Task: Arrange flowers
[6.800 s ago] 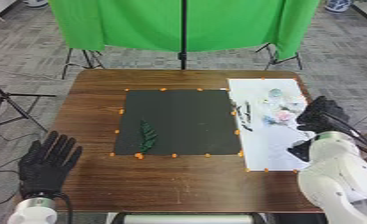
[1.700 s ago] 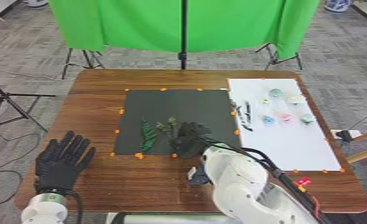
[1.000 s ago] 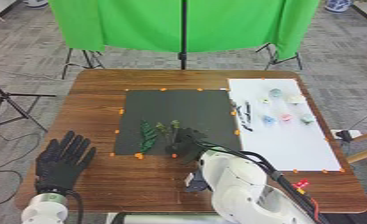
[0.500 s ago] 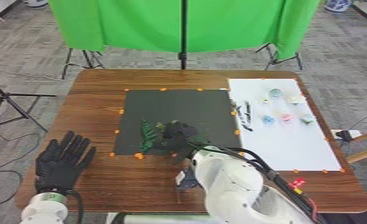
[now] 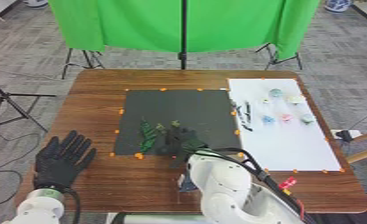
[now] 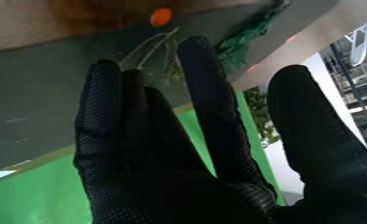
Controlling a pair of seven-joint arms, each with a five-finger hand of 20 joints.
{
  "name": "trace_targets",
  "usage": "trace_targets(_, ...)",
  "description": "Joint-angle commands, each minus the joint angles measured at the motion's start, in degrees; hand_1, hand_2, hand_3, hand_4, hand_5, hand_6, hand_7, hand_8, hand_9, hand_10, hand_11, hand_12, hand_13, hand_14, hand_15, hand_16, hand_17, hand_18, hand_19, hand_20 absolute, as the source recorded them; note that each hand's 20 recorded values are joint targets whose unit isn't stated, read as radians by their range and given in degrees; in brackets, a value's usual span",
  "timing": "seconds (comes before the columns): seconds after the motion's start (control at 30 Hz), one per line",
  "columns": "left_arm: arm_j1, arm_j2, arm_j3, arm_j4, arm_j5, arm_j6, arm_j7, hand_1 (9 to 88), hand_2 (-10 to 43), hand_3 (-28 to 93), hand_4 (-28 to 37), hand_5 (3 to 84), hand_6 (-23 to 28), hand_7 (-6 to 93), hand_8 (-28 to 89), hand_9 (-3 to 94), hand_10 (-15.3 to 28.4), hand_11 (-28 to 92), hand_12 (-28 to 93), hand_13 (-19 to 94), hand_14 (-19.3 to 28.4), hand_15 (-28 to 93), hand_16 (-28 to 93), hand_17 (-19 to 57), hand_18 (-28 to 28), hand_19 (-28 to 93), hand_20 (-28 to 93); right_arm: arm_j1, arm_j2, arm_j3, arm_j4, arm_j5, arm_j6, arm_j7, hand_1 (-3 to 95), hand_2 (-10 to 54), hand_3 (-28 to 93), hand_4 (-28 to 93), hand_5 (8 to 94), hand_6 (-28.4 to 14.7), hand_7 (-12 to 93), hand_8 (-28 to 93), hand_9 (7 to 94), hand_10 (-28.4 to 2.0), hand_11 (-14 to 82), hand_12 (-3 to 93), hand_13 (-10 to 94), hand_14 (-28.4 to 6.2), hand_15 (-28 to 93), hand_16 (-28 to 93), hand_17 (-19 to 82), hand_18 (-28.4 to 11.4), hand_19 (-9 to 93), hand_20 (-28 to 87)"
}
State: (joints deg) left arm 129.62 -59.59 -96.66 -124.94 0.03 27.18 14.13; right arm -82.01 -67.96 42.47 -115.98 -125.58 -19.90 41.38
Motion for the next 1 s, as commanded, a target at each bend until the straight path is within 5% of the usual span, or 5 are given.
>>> trace_targets(0.03,2.78,-1.01,1.03,2.60,-3.30,-0.73,-0.66,31.4,14.3,74,-28.3,47.5,6.9,25.5,-12,42.9,15.4,29,12,32,15.1,42,-7,-3.5,14.9,41,15,-0.47,0.68,0.14,-1.60,1.11,0.92,-0.61,29.1,10.2,71,-18,71.4,-8.0,13,-8,36.2,-28.4,7.2,13.2,22,-28.0,50,9,17,-28.4,75,29)
trace_targets(0.2,2.27,-0.45,2.60,2.49,-5.89,-0.34,4.25,31.3,14.4,74,-28.3,47.2,6.6,25.5,-12,42.9,15.0,29,12,32,14.8,42,-8,-3.5,14.6,41,14,-0.27,1.03,1.51,-3.56,3.23,2.47,-5.07,26.3,9.2,71,-19,69.8,-7.9,12,-9,36.2,-28.4,7.4,13.2,23,-27.7,50,9,18,-28.4,75,29)
trace_targets(0.7,2.21,-0.99,2.78,2.33,-4.09,-2.10,4.41,31.5,14.4,75,-28.3,46.6,6.1,26.8,-13,43.0,14.5,29,12,33,14.0,42,-8,-2.9,14.0,40,14,2.16,3.21,11.36,-2.91,4.12,11.19,-6.87,25.4,6.6,69,-17,63.0,-7.1,14,-9,39.0,-27.3,7.6,14.1,27,-25.8,48,10,18,-28.3,73,30)
trace_targets(0.83,2.45,-1.14,2.12,2.21,-7.50,-5.42,3.98,31.5,14.4,75,-28.3,46.8,6.2,26.1,-13,42.9,14.7,29,11,33,14.3,42,-8,-2.9,14.0,40,14,5.18,6.62,16.78,1.48,0.31,12.06,-5.03,35.2,-4.2,75,-19,57.7,-5.7,17,-9,42.9,-24.2,9.3,14.5,33,-21.7,44,11,19,-24.0,65,22)
trace_targets(1.0,1.97,-1.25,2.21,2.11,-6.79,-6.29,3.84,31.6,14.4,74,-28.3,46.4,6.3,25.3,-13,42.6,15.0,28,11,33,14.4,42,-8,-3.0,14.1,40,15,10.08,13.17,16.14,9.29,-10.76,12.20,-4.28,39.1,-9.1,76,-21,55.1,-7.3,18,-9,51.7,-23.0,14.8,17.2,41,-20.6,47,13,22,-24.2,71,23)
